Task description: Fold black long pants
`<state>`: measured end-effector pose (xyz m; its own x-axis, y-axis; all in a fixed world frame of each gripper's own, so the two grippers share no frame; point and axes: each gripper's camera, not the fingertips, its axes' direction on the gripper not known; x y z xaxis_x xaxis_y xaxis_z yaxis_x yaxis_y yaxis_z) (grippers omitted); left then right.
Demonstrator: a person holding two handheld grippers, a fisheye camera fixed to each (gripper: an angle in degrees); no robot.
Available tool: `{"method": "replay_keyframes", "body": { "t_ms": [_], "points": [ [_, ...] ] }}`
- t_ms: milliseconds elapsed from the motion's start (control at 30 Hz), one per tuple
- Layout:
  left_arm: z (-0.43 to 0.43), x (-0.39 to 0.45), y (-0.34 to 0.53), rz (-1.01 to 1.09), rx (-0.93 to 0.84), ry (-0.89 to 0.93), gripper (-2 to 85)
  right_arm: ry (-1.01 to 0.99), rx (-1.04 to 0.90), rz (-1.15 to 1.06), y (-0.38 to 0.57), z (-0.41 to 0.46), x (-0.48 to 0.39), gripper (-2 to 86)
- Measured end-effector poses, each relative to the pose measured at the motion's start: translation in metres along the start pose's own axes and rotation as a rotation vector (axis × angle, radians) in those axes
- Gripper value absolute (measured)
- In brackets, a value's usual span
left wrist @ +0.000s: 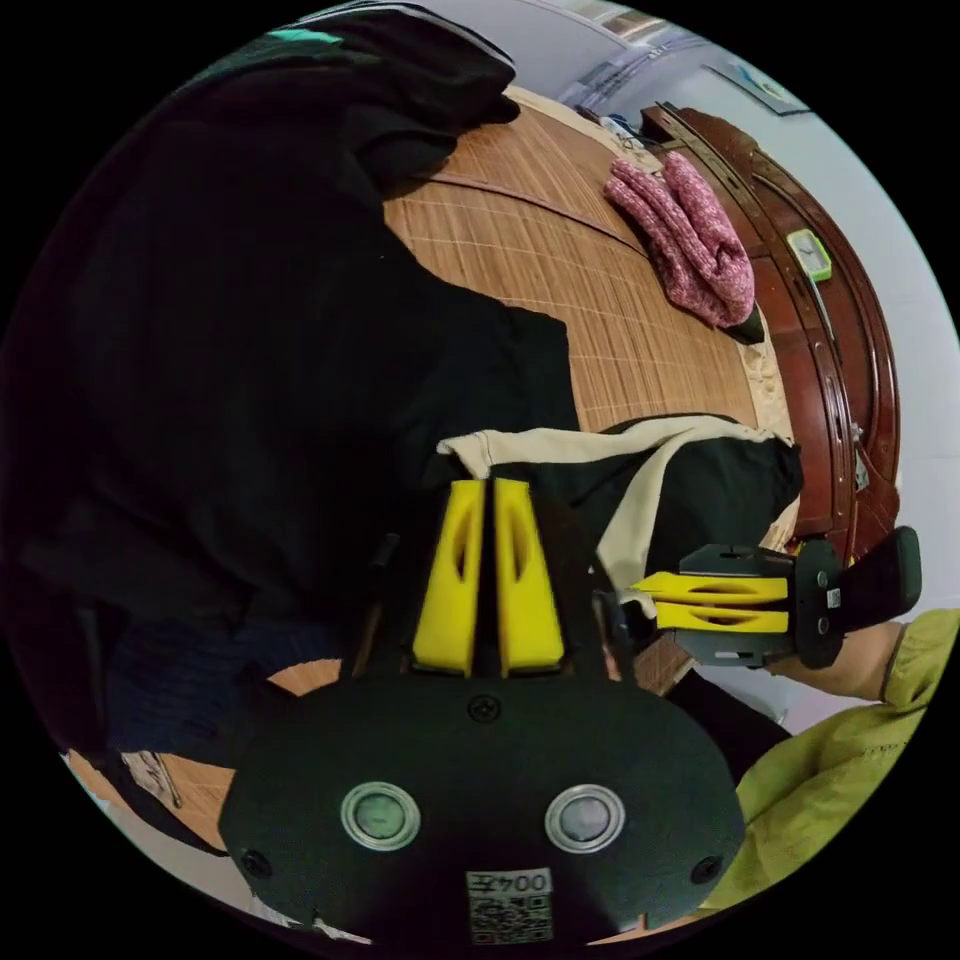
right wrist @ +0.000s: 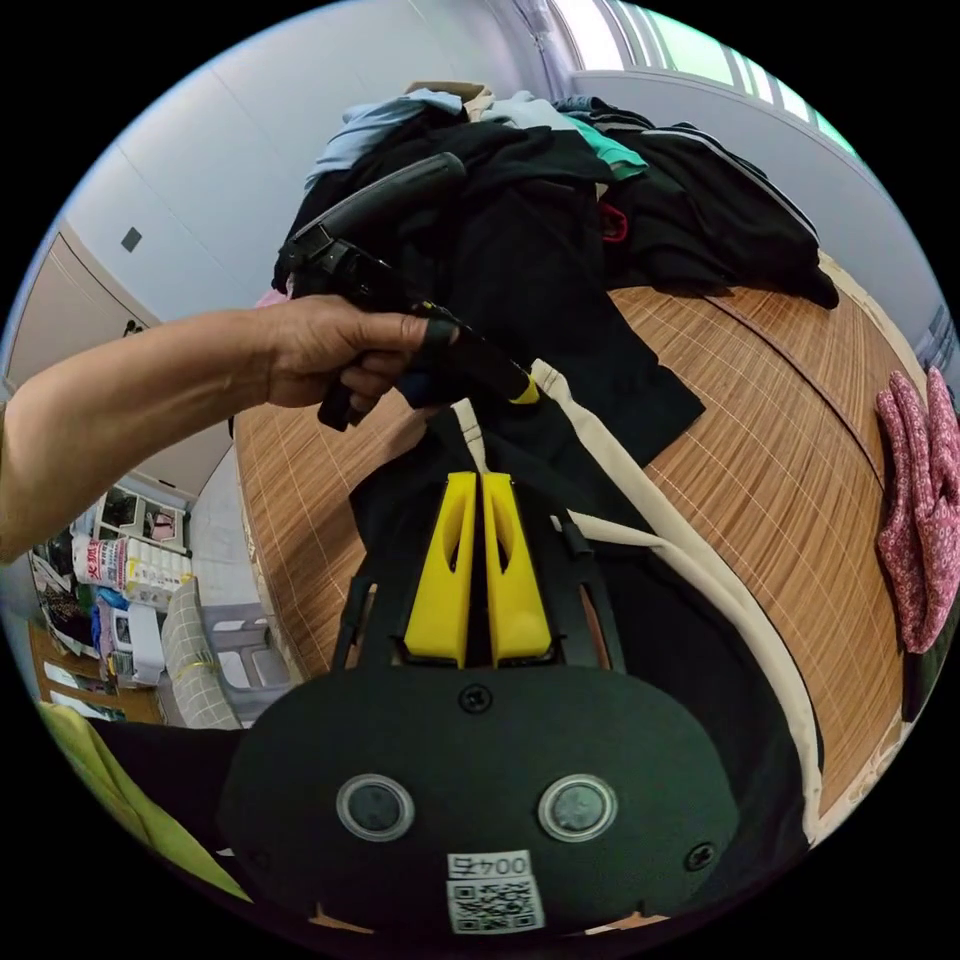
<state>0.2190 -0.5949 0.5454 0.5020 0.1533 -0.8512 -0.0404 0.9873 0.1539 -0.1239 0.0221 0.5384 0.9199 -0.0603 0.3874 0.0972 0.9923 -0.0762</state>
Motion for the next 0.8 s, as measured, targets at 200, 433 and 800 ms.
{"method": "replay_keyframes", "body": {
  "t_ms": [200,433,800],
  "points": [
    [-0.025,-0.027,-0.023,-0.127,0.052,0.029,1.5,0.028,0.052,-0.013,-0.012,-0.008,0.006,-0.3],
    [-0.022,-0.068,-0.015,-0.303,0.153,0.05,1.5,0.117,0.054,-0.012,-0.057,0.003,0.026,1.0],
    [-0.039,-0.038,0.097,-0.215,0.446,-0.193,1.8,0.096,-0.067,0.085,-0.055,-0.042,0.072,11.5]
  ]
}}
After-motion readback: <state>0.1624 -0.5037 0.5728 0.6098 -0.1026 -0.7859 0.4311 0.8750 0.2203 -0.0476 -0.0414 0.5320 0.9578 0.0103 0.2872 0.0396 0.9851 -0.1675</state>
